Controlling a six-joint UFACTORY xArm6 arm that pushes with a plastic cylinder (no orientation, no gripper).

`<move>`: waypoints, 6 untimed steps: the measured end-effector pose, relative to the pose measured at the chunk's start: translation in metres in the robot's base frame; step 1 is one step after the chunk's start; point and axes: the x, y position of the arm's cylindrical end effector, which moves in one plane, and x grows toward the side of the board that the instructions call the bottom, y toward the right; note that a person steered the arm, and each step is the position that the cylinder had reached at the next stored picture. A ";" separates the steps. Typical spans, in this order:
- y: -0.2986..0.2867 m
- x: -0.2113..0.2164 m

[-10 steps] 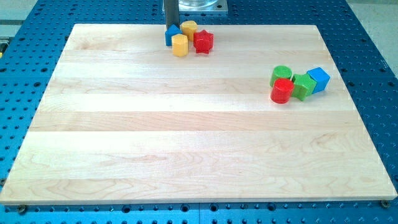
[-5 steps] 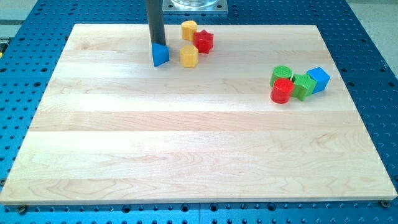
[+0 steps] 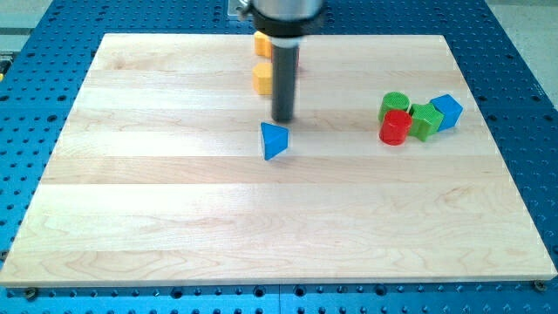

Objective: Place the triangle at the bottom left of the red circle

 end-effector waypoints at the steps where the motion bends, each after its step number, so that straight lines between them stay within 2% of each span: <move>1: -0.061 0.035; 2: -0.005 0.066; 3: 0.075 0.082; 4: 0.119 0.091; 5: 0.065 0.091; 6: 0.099 0.107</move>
